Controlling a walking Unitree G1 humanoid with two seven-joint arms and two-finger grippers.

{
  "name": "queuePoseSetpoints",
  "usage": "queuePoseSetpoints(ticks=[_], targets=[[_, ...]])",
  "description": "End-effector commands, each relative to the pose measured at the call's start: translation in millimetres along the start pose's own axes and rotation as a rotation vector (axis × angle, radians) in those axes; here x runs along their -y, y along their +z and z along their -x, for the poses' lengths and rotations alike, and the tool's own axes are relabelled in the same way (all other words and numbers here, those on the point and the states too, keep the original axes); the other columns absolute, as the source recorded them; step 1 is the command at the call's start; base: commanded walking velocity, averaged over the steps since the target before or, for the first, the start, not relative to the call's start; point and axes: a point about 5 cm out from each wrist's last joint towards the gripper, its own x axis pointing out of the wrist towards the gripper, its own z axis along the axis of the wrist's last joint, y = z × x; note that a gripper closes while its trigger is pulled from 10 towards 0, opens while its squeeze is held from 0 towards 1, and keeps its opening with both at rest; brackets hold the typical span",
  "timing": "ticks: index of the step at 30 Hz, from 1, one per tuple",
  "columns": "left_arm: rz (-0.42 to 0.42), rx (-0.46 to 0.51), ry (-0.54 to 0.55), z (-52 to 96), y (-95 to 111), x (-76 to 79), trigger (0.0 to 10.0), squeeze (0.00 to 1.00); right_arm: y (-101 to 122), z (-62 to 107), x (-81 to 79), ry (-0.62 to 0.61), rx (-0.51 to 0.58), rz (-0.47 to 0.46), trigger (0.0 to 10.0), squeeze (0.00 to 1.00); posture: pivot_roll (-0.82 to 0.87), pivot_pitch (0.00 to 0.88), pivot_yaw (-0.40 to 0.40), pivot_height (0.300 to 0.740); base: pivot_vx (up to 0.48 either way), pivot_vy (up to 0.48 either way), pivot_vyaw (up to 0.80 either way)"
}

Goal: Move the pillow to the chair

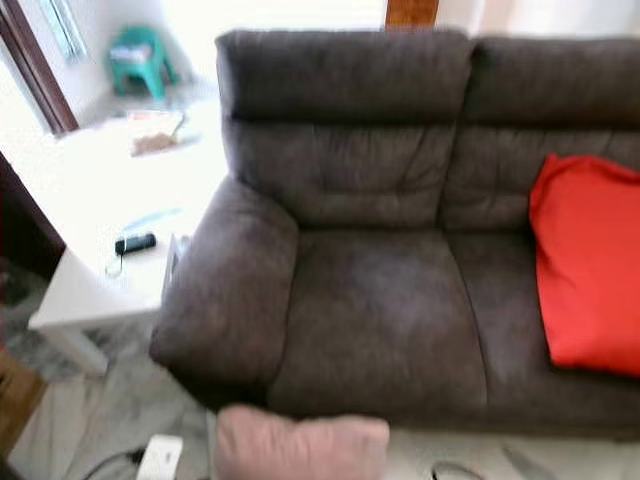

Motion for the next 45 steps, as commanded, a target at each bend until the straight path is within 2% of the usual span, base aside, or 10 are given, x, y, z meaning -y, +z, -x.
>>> queuePoseSetpoints(ticks=[1, 12, 19, 21, 24, 25, 32, 37, 41, 45], targets=[[0.007, -0.01, 0.001, 1.5, -5, 1.7, 10.0, 0.0, -2, 1.1, 4.7, -0.012, -0.002, -0.005, 10.0, 0.0, -0.02, 0.079, -0.025, 0.74, 0.0, 0.0, 0.0], [0.033, 0.022, 0.02, 0.0, 2, -0.5, 10.0, 0.0, 0, 1.3, 4.8, -0.008, 0.02, 0.0, 10.0, 0.0, -0.02, 0.079, -0.029, 0.74, 0.0, 0.0, 0.0], [0.065, 0.264, 0.117, -4.5, 49, -10.3, 10.0, 0.0, 12, 2.7, 1.8, 0.036, 0.157, 0.038, 10.0, 0.0, -0.01, 0.077, -0.024, 0.74, 0.0, 0.0, 0.0], [0.07, 0.355, 0.144, -3.3, 65, -15.8, 10.0, 0.0, 58, -1.0, -13.0, 0.085, 0.35, 0.058, 10.0, 0.0, -0.02, 0.073, -0.025, 0.74, 0.0, 0.0, 0.0], [0.073, 0.412, 0.157, -2.1, 76, -18.6, 10.0, 0.0, 85, -0.2, -21.6, 0.111, 0.459, 0.067, 10.0, 0.0, -0.01, 0.071, -0.025, 0.74, 0.0, 0.0, 0.0], [0.065, 0.566, 0.174, 3.9, 103, -22.9, 10.0, 0.0, 125, 6.3, -33.9, 0.158, 0.631, 0.075, 10.0, 0.0, -0.01, 0.066, -0.025, 0.74, 0.0, 0.0, 0.0], [0.007, 0.864, 0.2, 26.1, 162, -17.3, 10.0, 0.0, 192, 33.9, -56.1, 0.214, 0.963, 0.051, 10.0, 0.0, 0.0, 0.05, -0.015, 0.74, 0.0, 0.0, 0.0], [0.005, 0.956, 0.22, 35.5, 177, -16.1, 10.0, 0.0, 204, 45.1, -65.9, 0.241, 1.051, 0.042, 10.0, 0.0, 0.0, 0.039, -0.013, 0.74, 0.0, 0.0, 0.0], [0.037, 1.108, 0.288, 70.5, 194, -23.3, 10.0, 0.0, 203, 78.6, -69.3, 0.278, 1.201, 0.025, 10.0, 0.0, -0.01, 0.014, -0.003, 0.74, 0.0, 0.0, 0.0], [0.026, 1.143, 0.259, 82.6, 199, -17.2, 10.0, 0.0, 202, 84.4, -65.5, 0.272, 1.212, 0.022, 10.0, 0.0, -0.01, 0.001, 0.0, 0.74, 0.0, 0.0, 0.0]])
